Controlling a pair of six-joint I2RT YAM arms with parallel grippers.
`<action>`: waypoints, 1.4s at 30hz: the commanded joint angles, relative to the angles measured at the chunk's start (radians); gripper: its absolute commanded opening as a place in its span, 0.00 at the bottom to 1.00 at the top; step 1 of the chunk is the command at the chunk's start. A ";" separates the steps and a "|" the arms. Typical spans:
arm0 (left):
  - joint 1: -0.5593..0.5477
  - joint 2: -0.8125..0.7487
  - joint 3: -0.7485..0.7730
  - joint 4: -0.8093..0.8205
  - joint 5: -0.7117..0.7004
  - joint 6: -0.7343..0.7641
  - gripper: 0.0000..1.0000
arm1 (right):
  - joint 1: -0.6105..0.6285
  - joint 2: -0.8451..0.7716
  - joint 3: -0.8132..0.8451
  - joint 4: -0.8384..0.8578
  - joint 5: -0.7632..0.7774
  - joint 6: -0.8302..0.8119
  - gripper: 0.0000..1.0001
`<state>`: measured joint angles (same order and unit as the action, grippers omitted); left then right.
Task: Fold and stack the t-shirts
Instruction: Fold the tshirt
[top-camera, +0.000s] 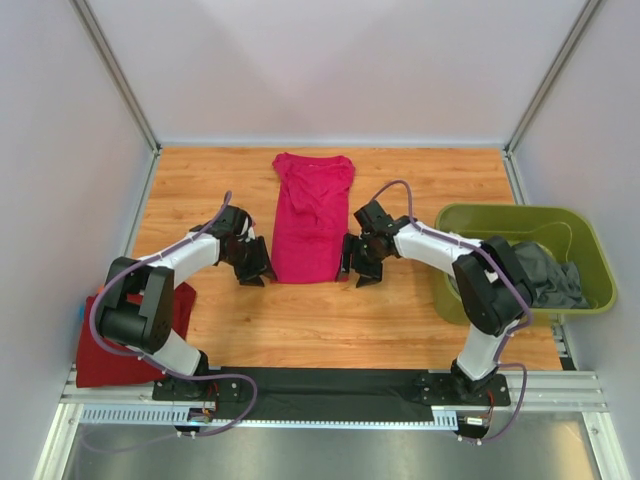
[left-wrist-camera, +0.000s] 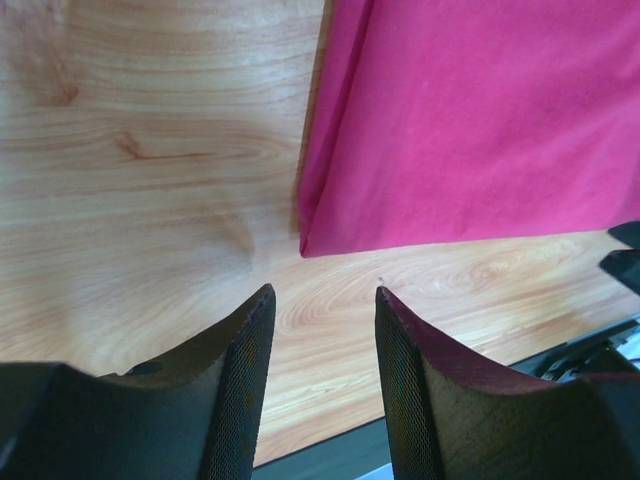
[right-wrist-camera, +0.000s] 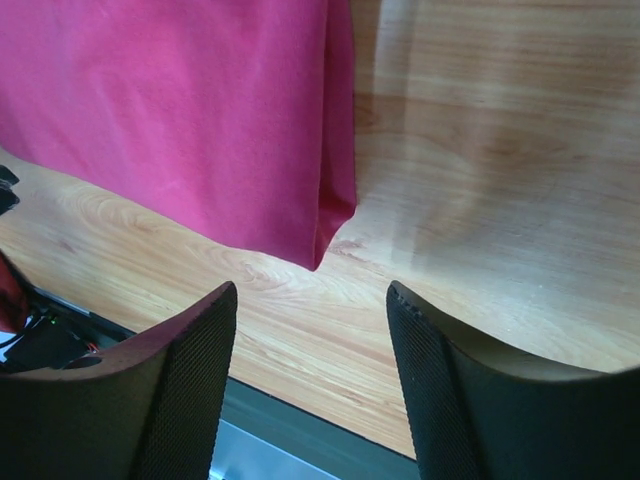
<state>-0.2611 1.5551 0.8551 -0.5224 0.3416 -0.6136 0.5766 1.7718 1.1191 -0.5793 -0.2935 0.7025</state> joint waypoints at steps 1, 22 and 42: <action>0.000 -0.024 -0.007 0.057 0.022 -0.034 0.52 | 0.005 0.011 -0.002 0.068 0.019 0.032 0.62; 0.000 0.131 0.006 0.131 -0.056 -0.031 0.34 | 0.009 0.117 0.068 0.078 0.028 0.026 0.50; -0.167 -0.105 -0.059 -0.208 -0.208 -0.190 0.00 | 0.081 -0.014 -0.093 -0.063 0.016 -0.034 0.00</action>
<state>-0.3904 1.5265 0.8211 -0.5720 0.2020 -0.7353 0.6109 1.8263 1.0801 -0.5499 -0.2947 0.6872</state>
